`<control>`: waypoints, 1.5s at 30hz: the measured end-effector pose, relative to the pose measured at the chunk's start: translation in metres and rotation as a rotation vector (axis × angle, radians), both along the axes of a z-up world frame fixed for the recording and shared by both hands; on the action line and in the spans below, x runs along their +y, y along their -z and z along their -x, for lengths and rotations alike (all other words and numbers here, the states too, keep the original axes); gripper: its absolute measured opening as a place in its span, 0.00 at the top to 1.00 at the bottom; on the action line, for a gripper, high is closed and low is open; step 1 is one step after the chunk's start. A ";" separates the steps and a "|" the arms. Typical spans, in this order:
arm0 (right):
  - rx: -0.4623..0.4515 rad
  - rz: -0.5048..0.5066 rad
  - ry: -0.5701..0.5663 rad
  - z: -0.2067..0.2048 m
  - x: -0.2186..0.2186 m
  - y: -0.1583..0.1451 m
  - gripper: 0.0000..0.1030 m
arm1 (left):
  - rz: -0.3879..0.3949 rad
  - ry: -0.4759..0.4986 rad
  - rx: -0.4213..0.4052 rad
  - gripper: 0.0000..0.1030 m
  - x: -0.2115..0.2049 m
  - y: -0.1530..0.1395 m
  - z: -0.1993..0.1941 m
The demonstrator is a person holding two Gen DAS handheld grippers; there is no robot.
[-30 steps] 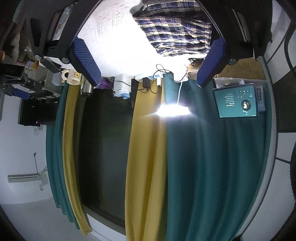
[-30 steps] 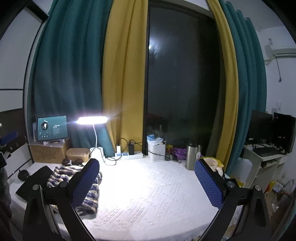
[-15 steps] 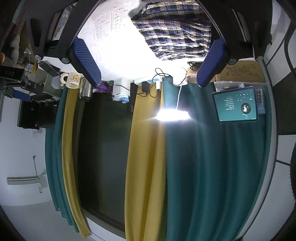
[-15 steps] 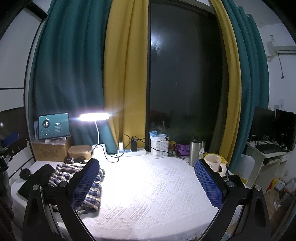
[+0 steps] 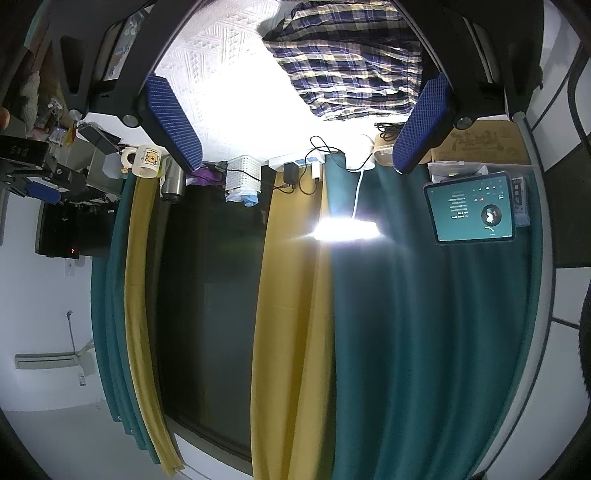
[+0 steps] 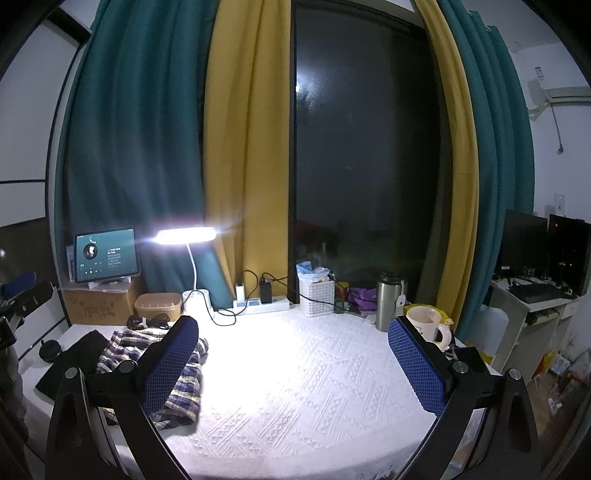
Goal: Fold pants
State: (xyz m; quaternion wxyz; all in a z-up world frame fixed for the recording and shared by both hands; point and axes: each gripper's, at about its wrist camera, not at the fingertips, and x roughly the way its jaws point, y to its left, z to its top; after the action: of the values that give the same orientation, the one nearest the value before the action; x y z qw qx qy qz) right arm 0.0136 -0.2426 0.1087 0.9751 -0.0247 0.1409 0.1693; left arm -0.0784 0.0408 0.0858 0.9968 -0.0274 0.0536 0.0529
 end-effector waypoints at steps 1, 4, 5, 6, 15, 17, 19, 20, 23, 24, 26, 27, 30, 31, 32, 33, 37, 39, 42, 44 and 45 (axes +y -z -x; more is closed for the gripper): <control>-0.002 -0.001 0.000 0.000 0.000 0.000 0.00 | -0.001 0.000 -0.001 0.01 0.000 0.000 0.000; -0.003 -0.002 0.002 0.000 -0.001 0.000 0.00 | -0.002 0.000 0.001 0.01 0.000 0.000 0.000; -0.003 -0.002 0.001 -0.001 -0.001 0.000 0.00 | -0.002 0.001 0.002 0.01 0.000 0.000 -0.001; -0.002 -0.002 0.000 -0.001 -0.001 0.000 0.00 | -0.003 0.003 0.002 0.01 0.000 0.000 -0.001; -0.005 0.000 -0.002 -0.001 -0.001 0.000 0.00 | -0.003 0.002 0.013 0.01 -0.001 0.002 -0.003; -0.005 0.001 -0.002 -0.001 0.000 0.000 0.00 | -0.005 0.003 0.013 0.01 -0.001 0.001 -0.002; -0.004 0.000 -0.002 -0.001 0.000 0.001 0.00 | -0.006 0.003 0.012 0.01 -0.002 0.001 -0.002; -0.004 0.001 -0.002 -0.001 0.000 0.001 0.00 | -0.005 0.003 0.013 0.01 -0.001 0.001 -0.002; -0.004 0.001 -0.002 -0.001 0.000 0.001 0.00 | -0.004 0.004 0.016 0.01 -0.001 0.002 -0.002; -0.004 0.001 -0.002 -0.001 0.000 0.001 0.00 | -0.003 0.005 0.018 0.01 0.000 0.002 -0.002; -0.004 0.001 -0.002 -0.001 0.000 0.001 0.00 | -0.003 0.004 0.020 0.01 0.000 0.002 -0.003; -0.003 0.001 -0.002 0.000 0.000 0.002 0.00 | -0.003 0.004 0.021 0.01 -0.001 0.002 -0.002; -0.002 0.002 -0.001 0.000 0.001 0.002 0.00 | -0.003 0.005 0.021 0.01 0.000 0.002 -0.002; -0.001 0.002 -0.001 0.000 0.001 0.002 0.00 | -0.003 0.005 0.021 0.01 0.000 0.002 -0.002; -0.001 0.002 -0.001 0.000 0.000 0.004 0.00 | -0.003 0.005 0.021 0.01 -0.001 0.002 -0.002; -0.001 0.003 -0.001 0.000 0.000 0.004 0.00 | -0.003 0.005 0.021 0.01 -0.001 0.002 -0.002; -0.001 0.003 -0.002 -0.001 0.000 0.004 0.00 | -0.003 0.006 0.022 0.01 -0.002 0.001 -0.002; 0.003 0.002 0.000 0.000 -0.001 0.006 0.00 | -0.006 0.007 0.022 0.01 -0.002 0.001 -0.002; 0.006 0.003 0.001 0.000 -0.001 0.007 0.00 | -0.005 0.007 0.022 0.01 -0.002 0.001 -0.002; 0.006 0.003 0.001 -0.001 -0.001 0.007 0.00 | -0.006 0.007 0.022 0.01 -0.002 0.001 -0.002; 0.006 0.004 0.000 -0.001 -0.001 0.007 0.00 | -0.008 0.005 0.024 0.01 -0.002 0.002 -0.002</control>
State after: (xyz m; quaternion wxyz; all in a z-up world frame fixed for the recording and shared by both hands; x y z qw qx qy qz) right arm 0.0144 -0.2435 0.1015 0.9747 -0.0261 0.1441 0.1691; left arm -0.0760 0.0390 0.0842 0.9963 -0.0228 0.0655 0.0510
